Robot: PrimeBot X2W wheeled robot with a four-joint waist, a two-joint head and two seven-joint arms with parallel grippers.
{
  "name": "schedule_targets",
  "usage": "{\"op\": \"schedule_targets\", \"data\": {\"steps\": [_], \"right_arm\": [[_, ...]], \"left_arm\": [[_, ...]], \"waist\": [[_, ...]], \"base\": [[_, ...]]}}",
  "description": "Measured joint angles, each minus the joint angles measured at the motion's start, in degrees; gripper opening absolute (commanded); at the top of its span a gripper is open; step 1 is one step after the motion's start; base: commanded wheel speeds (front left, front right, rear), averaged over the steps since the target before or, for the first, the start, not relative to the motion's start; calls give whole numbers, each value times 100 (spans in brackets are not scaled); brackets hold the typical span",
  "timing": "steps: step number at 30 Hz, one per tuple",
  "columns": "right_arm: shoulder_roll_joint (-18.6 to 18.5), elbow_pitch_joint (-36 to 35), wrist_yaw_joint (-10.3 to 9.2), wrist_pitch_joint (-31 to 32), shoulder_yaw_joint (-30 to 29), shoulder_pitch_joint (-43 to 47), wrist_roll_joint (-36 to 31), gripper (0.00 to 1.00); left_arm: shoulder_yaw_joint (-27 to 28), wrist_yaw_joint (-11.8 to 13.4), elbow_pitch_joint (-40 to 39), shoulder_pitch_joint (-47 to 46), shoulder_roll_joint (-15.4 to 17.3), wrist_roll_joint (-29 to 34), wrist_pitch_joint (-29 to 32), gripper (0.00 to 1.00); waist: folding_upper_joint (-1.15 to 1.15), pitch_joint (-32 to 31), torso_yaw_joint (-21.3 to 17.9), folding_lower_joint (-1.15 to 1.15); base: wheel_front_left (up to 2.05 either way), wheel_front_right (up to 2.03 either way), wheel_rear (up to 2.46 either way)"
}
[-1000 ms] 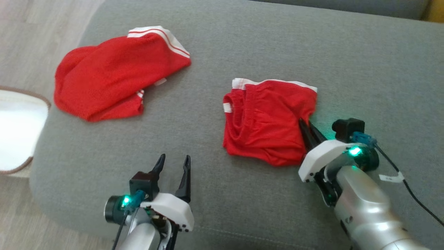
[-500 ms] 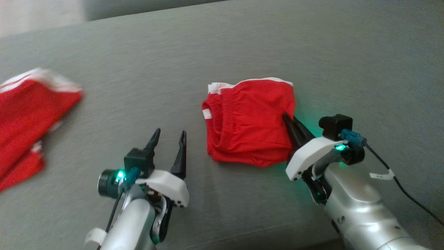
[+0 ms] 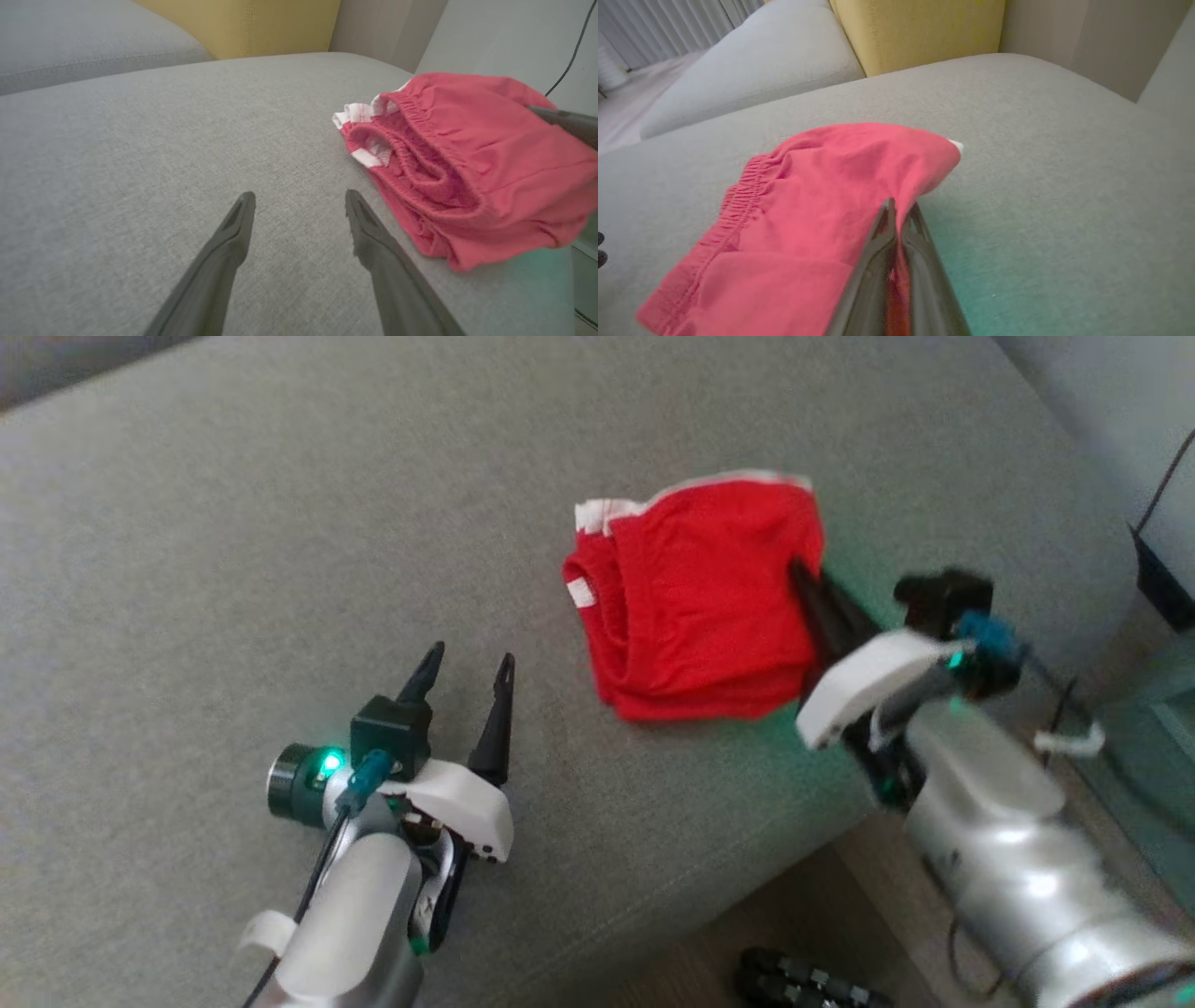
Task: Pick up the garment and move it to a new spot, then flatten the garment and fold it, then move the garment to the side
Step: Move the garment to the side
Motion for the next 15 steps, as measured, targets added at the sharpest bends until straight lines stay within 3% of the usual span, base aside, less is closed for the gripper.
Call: {"op": "schedule_targets", "data": {"steps": [5,15], "right_arm": [[-352,410,0,-1,-143,-950,-491,0],[-1516,1849,0,-3,-899,-2114,-1047,0]], "left_arm": [[12,-52,47,-33,0,137,-1,100],[54,-81,-188,-240,-14,196,-8,100]], "waist": [[0,343,87,1],[0,653,1054,0]], "base": [[0,0,0],[0,0,0]]}}
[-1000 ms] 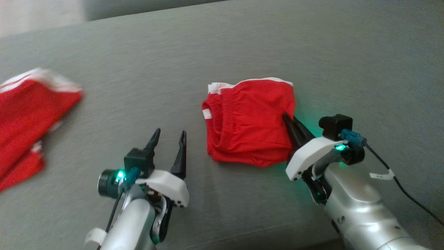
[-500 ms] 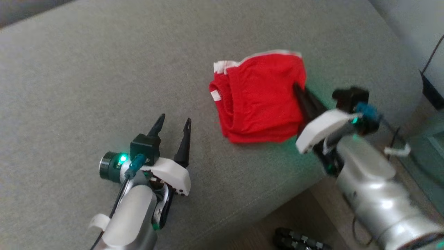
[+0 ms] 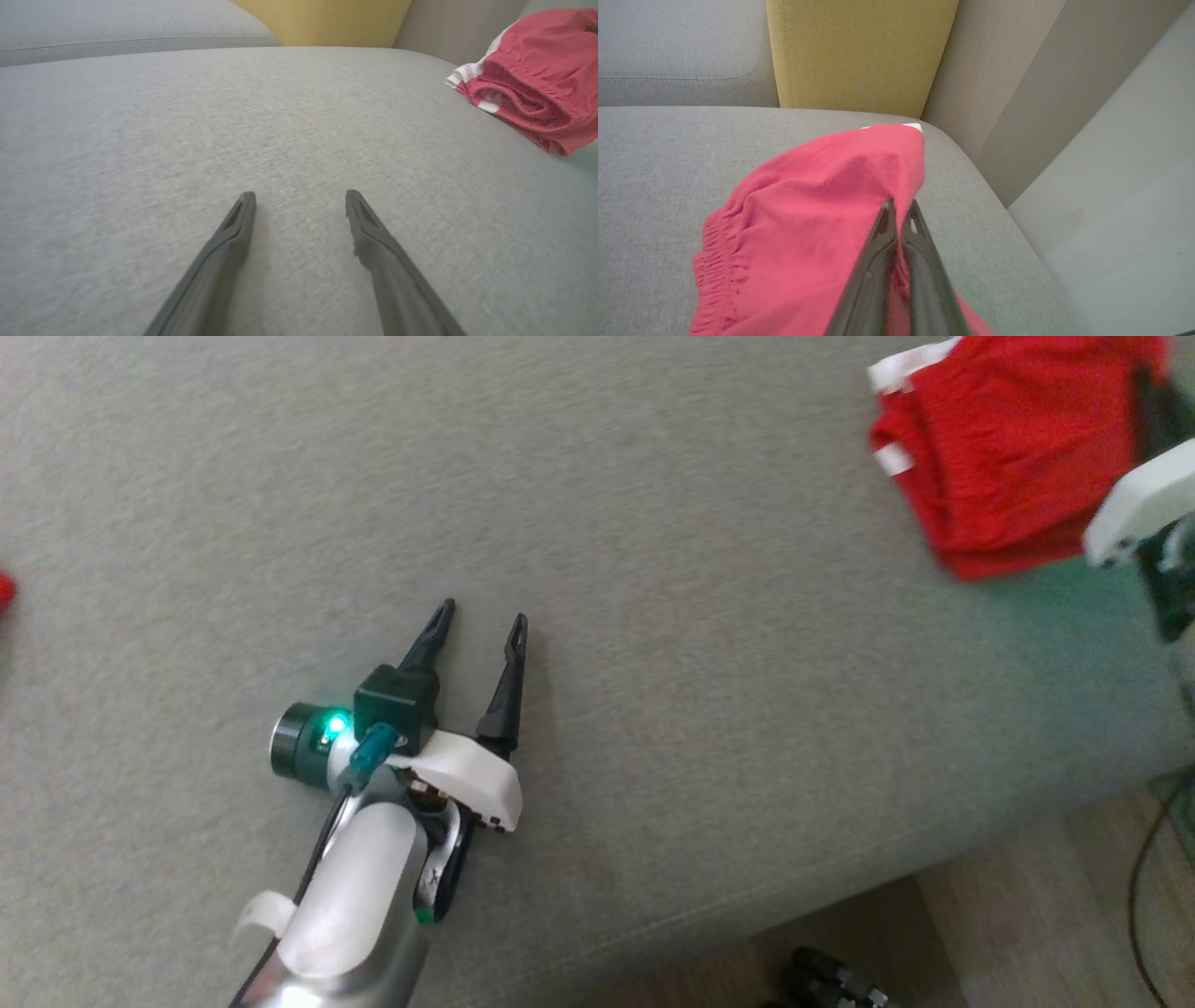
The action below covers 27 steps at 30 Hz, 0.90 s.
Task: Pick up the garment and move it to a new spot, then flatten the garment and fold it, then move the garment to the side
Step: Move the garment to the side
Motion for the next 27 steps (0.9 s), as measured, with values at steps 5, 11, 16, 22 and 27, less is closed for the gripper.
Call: {"op": "schedule_targets", "data": {"steps": [5,11,16,22,27], "right_arm": [[-266,81,0,0,-325,-293,-275,0],[-561,-4,0,-7,-913,-296,-505,95],[-533,-423,0,-13,-1200,-164,-713,100],[-219,-1126,0,-14,-1335,211,-1036,100],[112,-1683,0,-14,-1360,473,-1088,100]], "left_arm": [[93,10,-121,-1,-43,0,-4,100],[137,11,-110,0,-45,0,-24,100],[242,88,-70,15,-37,-7,-23,100],[370,145,-60,172,-19,-124,-15,100],[425,191,-79,393,-13,-260,-14,100]], "waist": [[0,133,301,0],[0,93,404,0],[0,24,500,0],[0,-162,646,0],[0,-323,775,0]], "base": [[0,0,0],[0,0,0],[0,0,0],[0,0,0],[0,0,0]]}}
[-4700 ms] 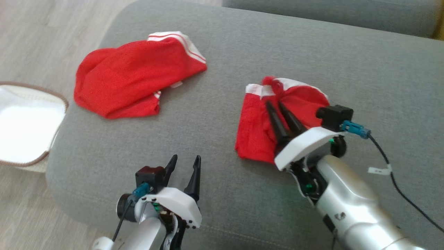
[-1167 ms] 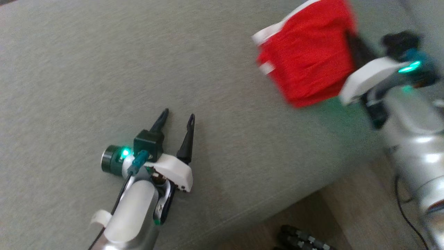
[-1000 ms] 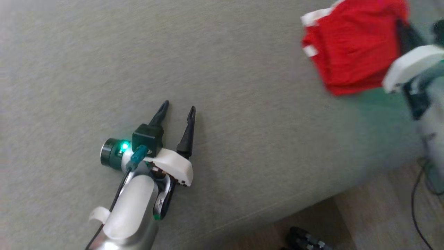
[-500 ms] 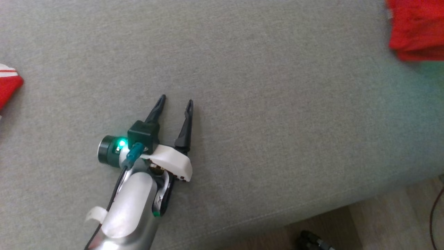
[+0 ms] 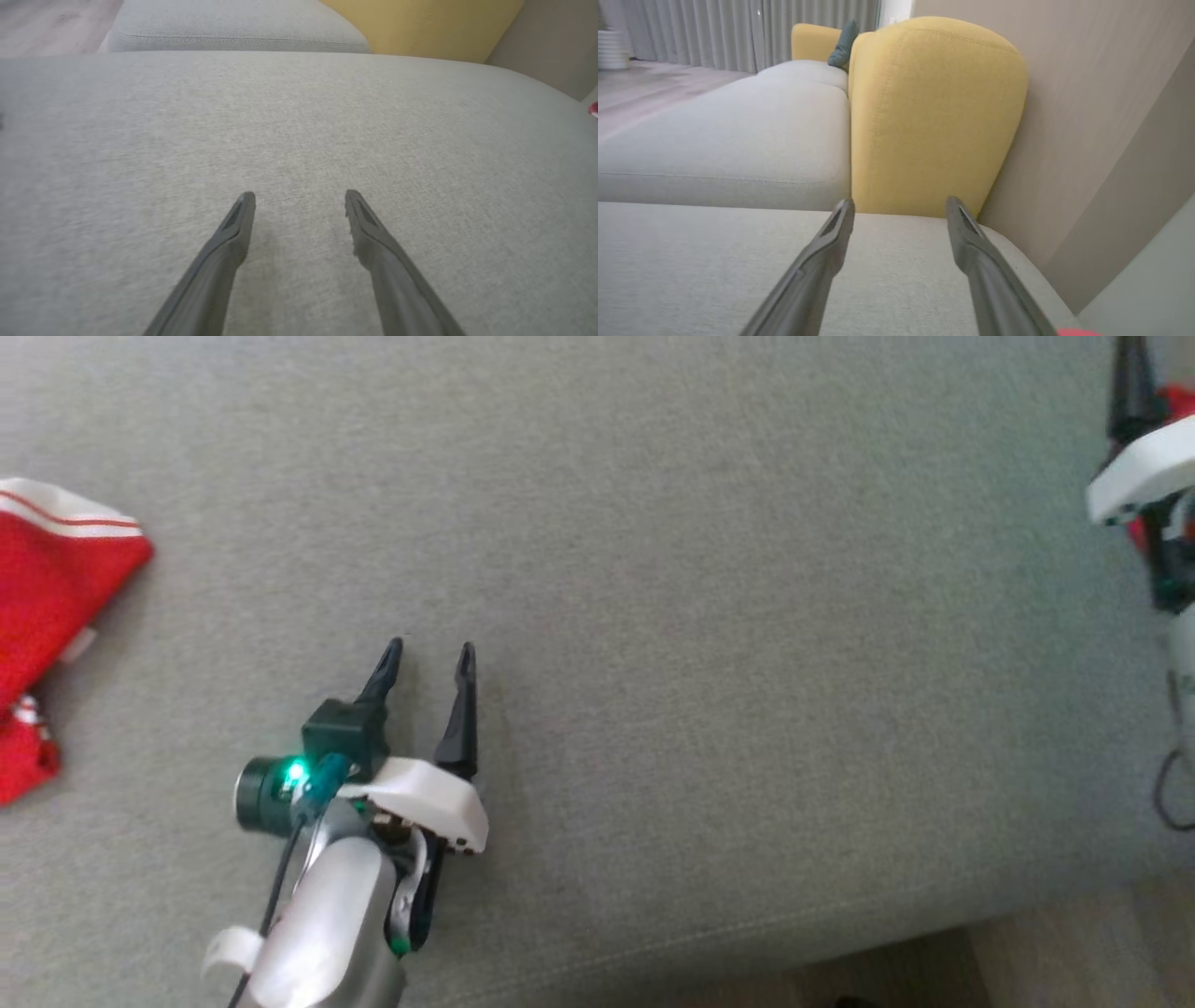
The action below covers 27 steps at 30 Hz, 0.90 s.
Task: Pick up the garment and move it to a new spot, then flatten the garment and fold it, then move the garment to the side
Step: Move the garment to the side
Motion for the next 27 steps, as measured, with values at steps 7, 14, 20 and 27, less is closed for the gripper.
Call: {"op": "schedule_targets", "data": {"steps": [7,14,20,27], "right_arm": [[463,-833,0,-1,10,755,102,100],[1107,-1494,0,-8,252,1749,182,100],[1460,-1725,0,-9,234,2730,147,100],[1595,-1969,0,-9,141,3370,90,100]], "left_arm": [[155,109,-154,248,8,-60,18,100],[595,278,-271,578,9,-98,18,100],[884,354,-315,749,14,-55,18,100],[1094,357,-314,1001,9,64,18,100]], "waist": [[0,-318,232,0],[0,-697,473,0],[0,-992,802,0],[0,-1335,1094,0]], "base": [[0,0,0],[0,0,0],[0,0,0],[0,0,0]]}}
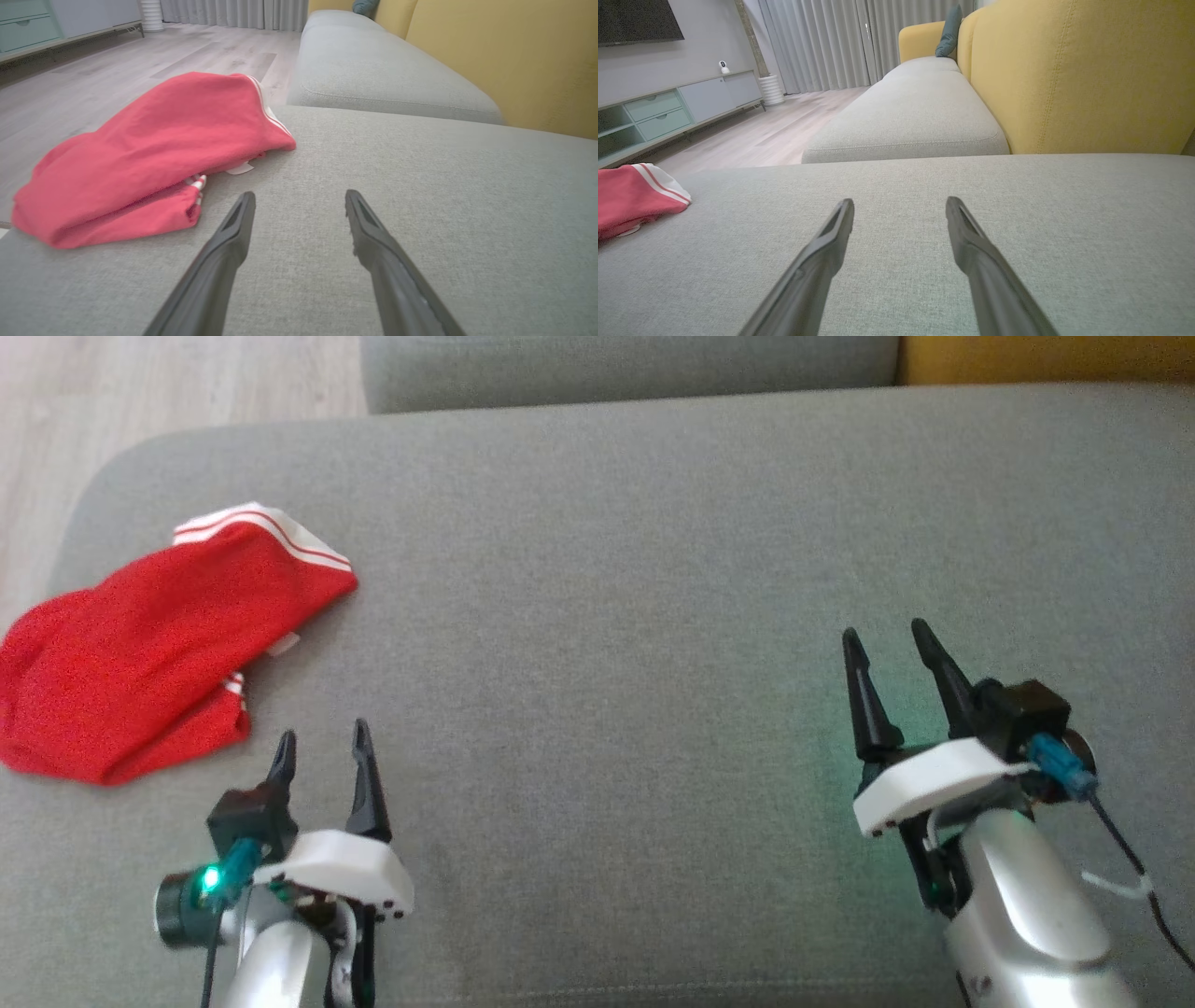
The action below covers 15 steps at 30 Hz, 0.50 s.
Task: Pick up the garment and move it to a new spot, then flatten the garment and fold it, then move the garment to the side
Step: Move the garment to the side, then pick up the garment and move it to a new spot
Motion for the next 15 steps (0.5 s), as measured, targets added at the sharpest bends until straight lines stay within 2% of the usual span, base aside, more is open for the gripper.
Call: {"op": "schedule_targets", "data": {"steps": [7,15], "right_arm": [[15,-74,0,0,103,370,283,100],[21,-74,0,0,145,423,331,100]], "left_arm": [[97,-7,37,289,1,37,0,100],[30,-10,0,326,1,-16,0,100]], "waist": [[0,-272,49,0],[0,-241,204,0]], "base": [[0,0,0],[0,0,0]]}}
